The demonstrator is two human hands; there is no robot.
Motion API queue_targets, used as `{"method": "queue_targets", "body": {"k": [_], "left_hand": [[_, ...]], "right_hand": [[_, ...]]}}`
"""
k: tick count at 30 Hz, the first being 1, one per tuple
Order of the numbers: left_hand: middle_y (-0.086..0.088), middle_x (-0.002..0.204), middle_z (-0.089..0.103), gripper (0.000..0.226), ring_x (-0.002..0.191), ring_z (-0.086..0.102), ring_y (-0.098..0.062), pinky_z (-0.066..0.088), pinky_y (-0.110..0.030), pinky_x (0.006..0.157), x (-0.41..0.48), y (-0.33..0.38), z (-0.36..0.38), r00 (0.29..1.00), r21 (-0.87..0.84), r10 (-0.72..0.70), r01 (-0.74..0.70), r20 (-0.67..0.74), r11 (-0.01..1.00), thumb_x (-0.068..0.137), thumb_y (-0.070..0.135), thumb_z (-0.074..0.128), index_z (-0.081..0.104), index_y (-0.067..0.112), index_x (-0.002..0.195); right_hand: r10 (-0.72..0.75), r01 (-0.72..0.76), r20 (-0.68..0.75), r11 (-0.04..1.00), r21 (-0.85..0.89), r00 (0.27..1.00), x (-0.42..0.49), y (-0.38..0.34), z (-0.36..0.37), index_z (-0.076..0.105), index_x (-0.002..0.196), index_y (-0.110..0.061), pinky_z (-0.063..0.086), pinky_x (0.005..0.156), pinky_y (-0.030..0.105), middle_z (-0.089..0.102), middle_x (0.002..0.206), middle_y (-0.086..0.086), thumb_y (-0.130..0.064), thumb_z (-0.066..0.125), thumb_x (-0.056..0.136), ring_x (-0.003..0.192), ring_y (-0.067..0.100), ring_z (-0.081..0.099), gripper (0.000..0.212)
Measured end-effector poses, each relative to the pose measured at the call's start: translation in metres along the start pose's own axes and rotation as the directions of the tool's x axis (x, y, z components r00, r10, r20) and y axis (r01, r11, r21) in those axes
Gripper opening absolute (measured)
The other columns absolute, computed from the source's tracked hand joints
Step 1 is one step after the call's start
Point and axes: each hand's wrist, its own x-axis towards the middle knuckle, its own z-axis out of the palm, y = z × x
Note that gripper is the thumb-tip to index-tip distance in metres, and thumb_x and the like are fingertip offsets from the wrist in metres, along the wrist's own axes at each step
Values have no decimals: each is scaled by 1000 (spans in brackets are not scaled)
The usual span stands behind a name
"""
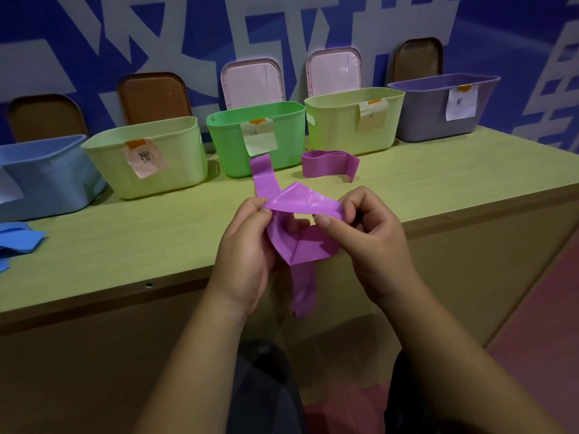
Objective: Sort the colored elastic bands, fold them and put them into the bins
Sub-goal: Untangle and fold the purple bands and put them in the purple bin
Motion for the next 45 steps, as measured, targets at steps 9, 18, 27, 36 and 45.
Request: {"method": "queue_targets", "body": {"k": [9, 18, 27, 36, 45], "left_hand": [[-10, 86, 61, 19, 78, 70, -20, 60, -41, 79, -3, -7, -12, 974, 156, 223, -215, -34, 964, 102, 9, 65, 61, 23, 90], [-7, 90, 62, 21, 60, 53, -5, 44, -17, 53, 1, 19, -60, 954, 577, 130, -269, 272, 771, 95, 16, 80, 65, 22, 109], [14, 87, 75, 43, 79, 71, -10, 57, -35, 73, 11, 52, -83, 885, 962, -390, -196, 256, 189, 77, 75, 79, 71, 39, 99], [21, 127, 73, 43, 121, 67, -2, 54, -39, 108, -8, 39, -73, 880, 863, -299, -205, 369, 463, 90, 57, 79, 72, 40, 129], [4, 96, 82, 23, 88, 77, -13, 62, -23, 77, -23, 41, -41, 990, 627, -38, -55, 134, 777, 106, 14, 64, 84, 25, 106]], "right_hand": [[46, -27, -48, 942, 334, 998, 3, 4, -1, 48, 82, -14, 57, 81, 53, 55, 77, 9, -7, 79, 87, 70, 25, 64, 32], [113, -58, 151, 944, -325, 982, -1, 12, -32, 62, 87, -14, 43, 61, 23, 57, 78, 4, -19, 81, 96, 65, 11, 51, 22], [513, -112, 295, 622, -775, 806, 10, -8, -38, 78, 107, -40, 51, 73, 25, 76, 99, -16, -39, 61, 106, 86, 3, 69, 17], [415, -390, 365, 909, -144, 833, -4, -11, -13, 74, 107, -11, 53, 66, 23, 72, 92, 8, -10, 72, 100, 80, 18, 67, 7], [318, -315, 227, 948, -51, 921, -9, -3, 8, 72, 114, -7, 45, 65, 21, 59, 79, 5, -6, 71, 100, 74, 15, 54, 14]]}}
